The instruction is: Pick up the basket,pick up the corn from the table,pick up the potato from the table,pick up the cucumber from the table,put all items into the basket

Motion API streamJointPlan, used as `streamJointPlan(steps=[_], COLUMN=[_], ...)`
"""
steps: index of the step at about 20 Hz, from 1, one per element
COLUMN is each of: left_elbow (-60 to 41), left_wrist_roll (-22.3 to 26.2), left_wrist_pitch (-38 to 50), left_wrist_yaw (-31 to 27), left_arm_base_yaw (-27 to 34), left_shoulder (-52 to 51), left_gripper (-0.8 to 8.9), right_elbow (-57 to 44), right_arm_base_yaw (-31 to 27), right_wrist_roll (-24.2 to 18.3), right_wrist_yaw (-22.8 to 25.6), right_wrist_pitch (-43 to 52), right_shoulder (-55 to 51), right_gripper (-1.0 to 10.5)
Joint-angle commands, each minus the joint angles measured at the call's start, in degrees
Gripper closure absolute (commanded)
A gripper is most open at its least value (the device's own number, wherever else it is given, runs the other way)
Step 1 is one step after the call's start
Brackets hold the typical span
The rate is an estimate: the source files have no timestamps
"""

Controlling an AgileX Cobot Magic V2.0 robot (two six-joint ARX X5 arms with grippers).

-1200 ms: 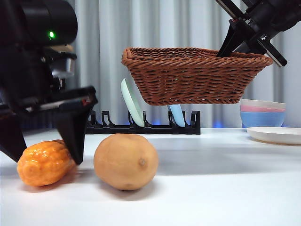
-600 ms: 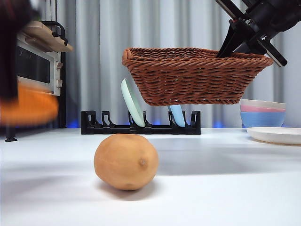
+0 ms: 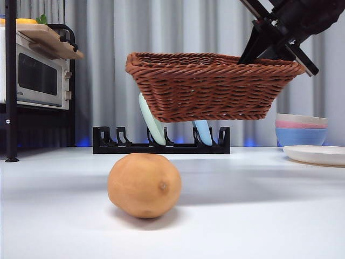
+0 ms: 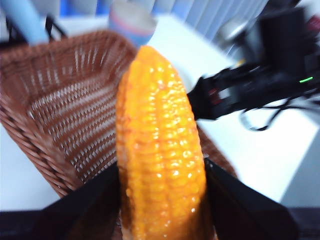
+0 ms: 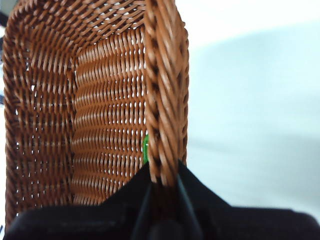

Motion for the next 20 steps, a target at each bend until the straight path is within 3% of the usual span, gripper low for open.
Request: streamJointPlan(steps=[1, 5, 12, 13, 15, 16, 20], left_elbow=[3.34, 11.72, 13.77, 13.77, 13.77, 13.77, 13.77], left_wrist_roll=[0.76, 5.66, 6.67, 6.51, 6.47, 6.47, 6.23], left_wrist_pitch=[0.87, -6.91, -11.06, -11.34, -12.76, -13.66, -14.60], left_wrist_yaw=[-4.24, -13.22, -13.90, -13.86, -13.81, -13.73, -13.84], left_arm_base_yaw=[-2.12, -4.50, -6.64, -7.15, -7.72, -7.82, -8.83], left_shoulder=[6.38, 18.49, 26.40, 26.40, 26.40, 26.40, 26.40], left_gripper=[8.21, 8.21, 7.98, 7.00, 4.03, 3.39, 3.38], right_elbow=[0.04, 0.04, 0.04, 0.04, 0.04, 0.04, 0.04], right_arm_base_yaw=[1.14, 2.99, 3.19, 3.15, 3.10, 3.10, 3.08], right_wrist_roll=[0.55, 0.59, 1.03, 1.01, 1.01, 1.01, 1.46], right_wrist_yaw=[2.08, 3.74, 5.20, 6.08, 6.60, 6.60, 6.56], right_wrist_pitch=[1.05, 1.07, 1.09, 1.09, 1.09, 1.11, 1.16], right_shoulder=[0.04, 0.07, 0.07, 0.07, 0.07, 0.07, 0.07], right_gripper=[9.6, 9.6, 9.6, 9.6, 9.6, 9.6, 9.6])
